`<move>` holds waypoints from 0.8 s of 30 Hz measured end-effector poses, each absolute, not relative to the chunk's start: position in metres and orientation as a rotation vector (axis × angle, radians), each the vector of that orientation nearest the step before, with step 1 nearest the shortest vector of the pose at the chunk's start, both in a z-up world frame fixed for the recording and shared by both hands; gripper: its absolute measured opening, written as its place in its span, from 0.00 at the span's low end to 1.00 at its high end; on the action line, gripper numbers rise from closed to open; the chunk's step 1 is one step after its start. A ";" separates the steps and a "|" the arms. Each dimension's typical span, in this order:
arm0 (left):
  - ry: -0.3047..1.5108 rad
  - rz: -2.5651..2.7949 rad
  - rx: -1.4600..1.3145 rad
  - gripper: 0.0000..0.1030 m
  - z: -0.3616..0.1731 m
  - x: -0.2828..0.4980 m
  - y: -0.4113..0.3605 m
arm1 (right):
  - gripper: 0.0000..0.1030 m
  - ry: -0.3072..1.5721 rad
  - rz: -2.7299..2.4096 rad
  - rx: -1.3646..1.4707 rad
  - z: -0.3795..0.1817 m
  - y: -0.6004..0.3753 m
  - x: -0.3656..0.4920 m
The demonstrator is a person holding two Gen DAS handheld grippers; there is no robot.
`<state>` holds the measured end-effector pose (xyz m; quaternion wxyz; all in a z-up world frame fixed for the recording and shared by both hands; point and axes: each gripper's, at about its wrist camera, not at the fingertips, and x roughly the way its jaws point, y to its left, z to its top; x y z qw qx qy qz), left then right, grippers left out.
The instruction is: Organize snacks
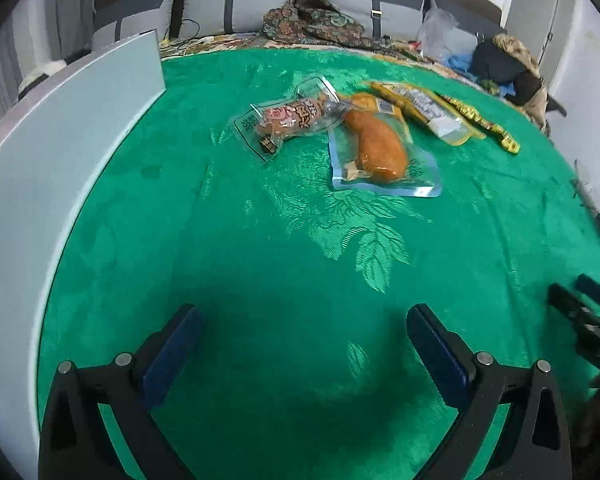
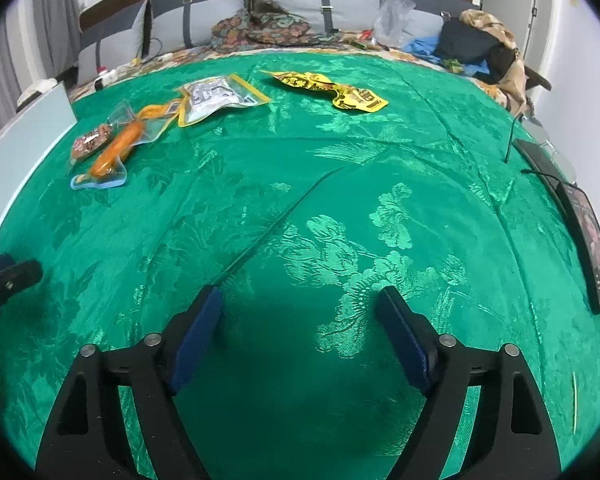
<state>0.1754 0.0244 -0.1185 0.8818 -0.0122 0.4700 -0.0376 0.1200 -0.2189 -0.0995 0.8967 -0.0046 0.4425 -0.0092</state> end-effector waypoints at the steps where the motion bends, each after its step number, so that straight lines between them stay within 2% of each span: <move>1: 0.975 -0.071 -0.001 0.98 -0.120 0.179 0.022 | 0.81 0.917 -0.019 -0.009 -0.099 -0.219 0.118; 8: 0.952 -0.042 0.011 1.00 -0.125 0.204 0.022 | 0.82 0.916 -0.018 -0.010 -0.099 -0.219 0.117; 24: 0.953 -0.041 0.011 1.00 -0.127 0.207 0.022 | 0.82 0.917 -0.020 -0.012 -0.098 -0.219 0.117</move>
